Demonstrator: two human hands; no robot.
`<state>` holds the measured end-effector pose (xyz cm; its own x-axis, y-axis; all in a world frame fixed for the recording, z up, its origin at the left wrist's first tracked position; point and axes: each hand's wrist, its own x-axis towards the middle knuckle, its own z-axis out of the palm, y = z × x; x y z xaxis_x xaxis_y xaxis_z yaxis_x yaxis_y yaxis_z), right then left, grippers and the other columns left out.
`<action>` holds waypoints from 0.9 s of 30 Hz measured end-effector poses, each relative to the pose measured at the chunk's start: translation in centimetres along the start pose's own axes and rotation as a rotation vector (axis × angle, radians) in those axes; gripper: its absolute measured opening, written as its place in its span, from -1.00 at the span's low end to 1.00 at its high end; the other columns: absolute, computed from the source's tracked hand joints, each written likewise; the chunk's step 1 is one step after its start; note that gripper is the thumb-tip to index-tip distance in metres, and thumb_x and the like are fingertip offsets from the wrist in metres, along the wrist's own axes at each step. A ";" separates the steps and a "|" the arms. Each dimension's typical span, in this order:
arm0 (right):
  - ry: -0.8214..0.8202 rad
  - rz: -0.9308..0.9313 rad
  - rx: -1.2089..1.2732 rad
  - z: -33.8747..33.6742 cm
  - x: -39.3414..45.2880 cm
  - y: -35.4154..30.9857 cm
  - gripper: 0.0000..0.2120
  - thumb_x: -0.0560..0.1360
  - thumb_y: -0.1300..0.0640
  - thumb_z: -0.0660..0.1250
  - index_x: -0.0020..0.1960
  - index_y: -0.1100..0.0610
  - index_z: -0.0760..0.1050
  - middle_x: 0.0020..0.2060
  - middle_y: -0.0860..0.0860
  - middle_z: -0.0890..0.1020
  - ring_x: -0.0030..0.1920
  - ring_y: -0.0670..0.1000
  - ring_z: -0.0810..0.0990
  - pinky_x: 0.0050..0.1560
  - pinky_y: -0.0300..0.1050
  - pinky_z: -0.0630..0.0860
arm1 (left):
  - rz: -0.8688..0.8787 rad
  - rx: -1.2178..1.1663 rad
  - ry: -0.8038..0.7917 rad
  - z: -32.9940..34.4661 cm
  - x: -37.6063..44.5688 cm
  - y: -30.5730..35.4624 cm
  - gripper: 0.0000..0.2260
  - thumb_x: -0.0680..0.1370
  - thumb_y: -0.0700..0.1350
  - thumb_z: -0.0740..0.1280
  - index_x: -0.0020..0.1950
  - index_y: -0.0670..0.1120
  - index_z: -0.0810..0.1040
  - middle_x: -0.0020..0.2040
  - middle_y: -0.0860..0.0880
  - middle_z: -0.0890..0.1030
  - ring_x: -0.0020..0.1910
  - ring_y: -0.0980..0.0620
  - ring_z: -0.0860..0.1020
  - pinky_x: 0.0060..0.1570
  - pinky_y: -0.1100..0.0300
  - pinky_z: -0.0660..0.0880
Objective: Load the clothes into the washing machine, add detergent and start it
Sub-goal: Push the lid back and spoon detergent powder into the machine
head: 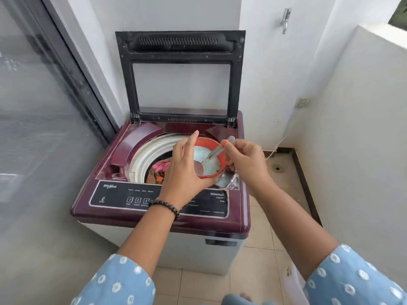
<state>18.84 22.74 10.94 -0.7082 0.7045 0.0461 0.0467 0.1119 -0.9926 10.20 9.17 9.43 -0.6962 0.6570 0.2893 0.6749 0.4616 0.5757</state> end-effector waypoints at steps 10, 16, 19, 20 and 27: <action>-0.022 0.093 0.195 1.7 3.9 2.4 -0.73 0.64 0.18 0.16 -0.03 0.32 0.56 -0.43 0.10 0.58 -0.49 -0.05 0.46 -0.47 -0.26 0.38 | -0.065 -0.044 -0.038 0.7 2.5 -2.7 0.07 0.27 0.16 0.62 0.59 0.13 0.01 0.48 0.00 0.23 0.40 0.10 0.30 0.20 0.30 0.28; 0.094 0.010 0.272 1.0 5.8 2.6 -0.75 0.66 0.14 0.17 -0.05 0.26 0.53 -0.49 0.02 0.58 -0.50 -0.05 0.47 -0.48 -0.23 0.43 | -0.085 -0.061 -0.004 1.6 4.5 -2.9 0.11 0.24 0.17 0.63 0.59 0.15 -0.02 0.44 0.01 0.31 0.39 0.11 0.30 0.21 0.28 0.30; 0.148 -0.093 0.195 0.5 6.6 2.9 -0.79 0.65 0.15 0.19 -0.09 0.15 0.54 -0.48 -0.02 0.58 -0.44 0.00 0.50 -0.40 -0.06 0.48 | -0.075 -0.037 0.015 2.1 5.3 -2.6 0.12 0.24 0.19 0.63 0.59 0.14 -0.02 0.40 0.01 0.34 0.34 0.12 0.33 0.14 0.28 0.34; 0.159 -0.132 0.133 0.3 6.8 3.1 -0.80 0.64 0.13 0.19 -0.09 0.10 0.54 -0.46 -0.04 0.59 -0.41 0.00 0.52 -0.35 0.03 0.50 | -0.074 -0.028 0.019 2.2 5.5 -2.4 0.12 0.23 0.19 0.62 0.59 0.14 -0.02 0.39 0.01 0.34 0.33 0.11 0.35 0.12 0.27 0.36; 0.113 -0.378 -0.152 0.8 6.1 4.1 -0.85 0.65 0.17 0.19 0.02 0.09 0.53 -0.23 -0.09 0.69 -0.26 -0.16 0.62 -0.21 -0.24 0.53 | -0.098 -0.001 0.003 3.0 6.3 -2.3 0.13 0.24 0.23 0.60 0.59 0.16 -0.07 0.40 0.03 0.34 0.32 0.09 0.38 0.02 0.27 0.36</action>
<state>14.12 26.92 7.07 -0.6143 0.6656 0.4238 -0.0922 0.4729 -0.8763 5.02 14.04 7.66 -0.7599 0.6066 0.2337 0.6029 0.5233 0.6022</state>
